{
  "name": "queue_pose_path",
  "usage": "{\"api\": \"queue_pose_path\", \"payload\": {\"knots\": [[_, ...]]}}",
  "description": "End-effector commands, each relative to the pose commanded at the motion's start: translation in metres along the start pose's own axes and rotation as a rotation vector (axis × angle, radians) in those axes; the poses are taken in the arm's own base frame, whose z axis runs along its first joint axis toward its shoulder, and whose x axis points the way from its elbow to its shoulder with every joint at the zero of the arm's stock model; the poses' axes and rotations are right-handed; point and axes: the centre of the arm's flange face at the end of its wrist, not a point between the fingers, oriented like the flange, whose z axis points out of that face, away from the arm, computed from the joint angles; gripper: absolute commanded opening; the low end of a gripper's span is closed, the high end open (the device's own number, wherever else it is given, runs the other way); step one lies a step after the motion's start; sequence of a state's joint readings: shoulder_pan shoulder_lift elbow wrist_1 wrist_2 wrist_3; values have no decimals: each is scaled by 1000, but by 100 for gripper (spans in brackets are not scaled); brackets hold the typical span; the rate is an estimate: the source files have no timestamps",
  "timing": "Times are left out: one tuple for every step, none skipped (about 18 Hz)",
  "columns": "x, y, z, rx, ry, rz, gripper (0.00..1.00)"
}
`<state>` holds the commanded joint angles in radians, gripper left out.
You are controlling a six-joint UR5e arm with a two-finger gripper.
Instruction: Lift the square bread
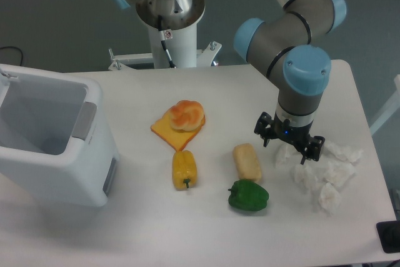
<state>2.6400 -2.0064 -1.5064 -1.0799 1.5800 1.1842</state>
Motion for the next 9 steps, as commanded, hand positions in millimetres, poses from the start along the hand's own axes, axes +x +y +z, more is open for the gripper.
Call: {"api": "queue_pose_path", "payload": {"knots": [[0, 0, 0, -2, -3, 0, 100], [0, 0, 0, -2, -3, 0, 100], [0, 0, -1, -2, -3, 0, 100], [0, 1, -3, -1, -3, -2, 100], [1, 1, -3, -1, 1, -1, 100], [1, 1, -2, -3, 2, 0, 100], [1, -1, -1, 2, 4, -6, 100], [2, -1, -3, 9, 6, -12, 100], [3, -2, -2, 13, 9, -23, 100]]}}
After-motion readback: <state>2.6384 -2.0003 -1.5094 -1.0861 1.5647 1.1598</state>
